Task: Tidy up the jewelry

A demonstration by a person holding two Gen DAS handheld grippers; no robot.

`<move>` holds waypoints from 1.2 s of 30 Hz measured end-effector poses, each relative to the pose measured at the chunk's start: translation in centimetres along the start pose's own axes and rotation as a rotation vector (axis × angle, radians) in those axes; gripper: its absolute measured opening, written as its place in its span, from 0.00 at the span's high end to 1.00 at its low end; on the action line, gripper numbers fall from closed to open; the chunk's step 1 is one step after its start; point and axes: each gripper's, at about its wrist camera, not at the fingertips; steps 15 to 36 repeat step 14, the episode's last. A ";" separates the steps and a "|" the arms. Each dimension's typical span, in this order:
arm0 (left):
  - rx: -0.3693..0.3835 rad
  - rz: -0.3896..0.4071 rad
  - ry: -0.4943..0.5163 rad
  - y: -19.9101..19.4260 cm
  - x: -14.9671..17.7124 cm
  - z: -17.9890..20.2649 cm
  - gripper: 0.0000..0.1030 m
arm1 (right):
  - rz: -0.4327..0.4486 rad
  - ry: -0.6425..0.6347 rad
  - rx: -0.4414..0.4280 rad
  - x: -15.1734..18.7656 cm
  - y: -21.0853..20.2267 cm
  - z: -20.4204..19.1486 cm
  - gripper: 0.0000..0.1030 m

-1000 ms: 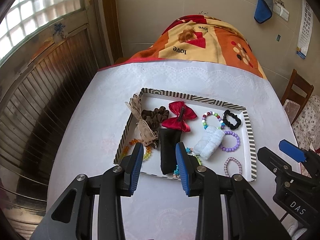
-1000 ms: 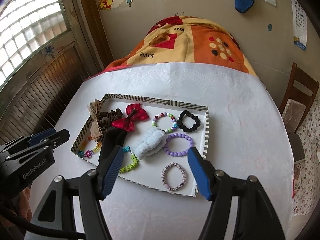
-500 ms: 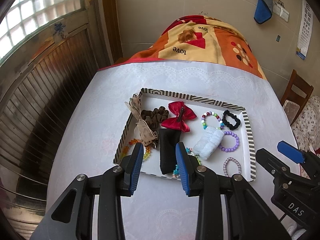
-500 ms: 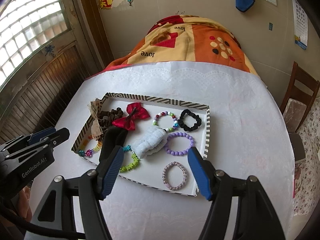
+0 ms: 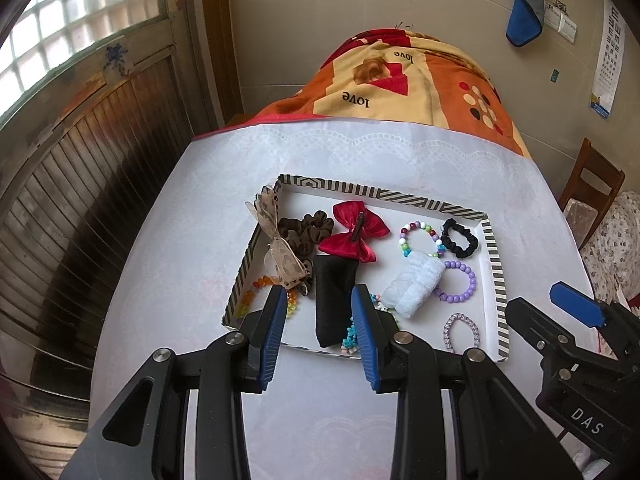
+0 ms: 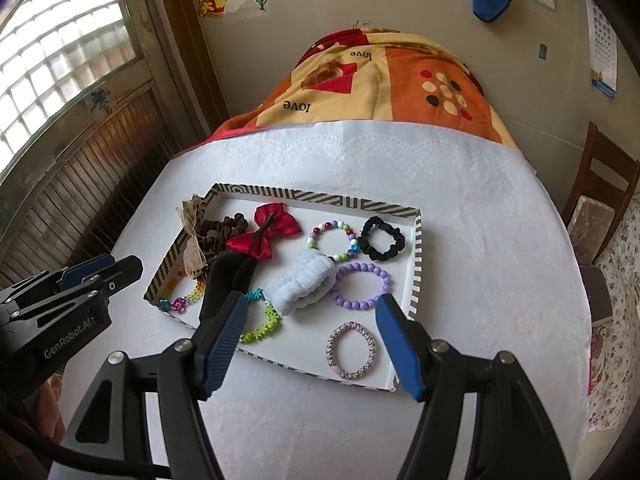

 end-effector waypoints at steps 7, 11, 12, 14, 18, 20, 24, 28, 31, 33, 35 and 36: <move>0.004 -0.004 -0.003 0.2 0.1 -0.1 0.76 | -0.003 -0.001 -0.001 0.0 0.1 -0.1 0.32; 0.022 0.007 -0.006 0.3 0.1 -0.2 0.75 | -0.005 -0.004 -0.003 0.1 0.2 -0.1 0.32; 0.029 0.012 -0.006 0.3 0.1 -0.3 0.76 | -0.006 -0.004 -0.004 0.2 0.3 0.0 0.32; 0.027 0.013 -0.003 0.4 0.1 -0.4 0.76 | -0.004 0.000 -0.005 0.3 0.4 0.3 0.32; 0.027 0.013 -0.003 0.4 0.1 -0.4 0.76 | -0.004 0.000 -0.005 0.3 0.4 0.3 0.32; 0.027 0.013 -0.003 0.4 0.1 -0.4 0.76 | -0.004 0.000 -0.005 0.3 0.4 0.3 0.32; 0.027 0.013 -0.003 0.4 0.1 -0.4 0.76 | -0.004 0.000 -0.005 0.3 0.4 0.3 0.32; 0.027 0.013 -0.003 0.4 0.1 -0.4 0.76 | -0.004 0.000 -0.005 0.3 0.4 0.3 0.32; 0.027 0.013 -0.003 0.4 0.1 -0.4 0.76 | -0.004 0.000 -0.005 0.3 0.4 0.3 0.32; 0.027 0.013 -0.003 0.4 0.1 -0.4 0.76 | -0.004 0.000 -0.005 0.3 0.4 0.3 0.32; 0.027 0.013 -0.003 0.4 0.1 -0.4 0.76 | -0.004 0.000 -0.005 0.3 0.4 0.3 0.32; 0.027 0.013 -0.003 0.4 0.1 -0.4 0.76 | -0.004 0.000 -0.005 0.3 0.4 0.3 0.32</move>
Point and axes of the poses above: each gripper's, at about its wrist camera, not at the fingertips, and y roughly the way its jaws point, z to its right, x to its underside, and after that the axes turned 7 degrees about z, right-handed
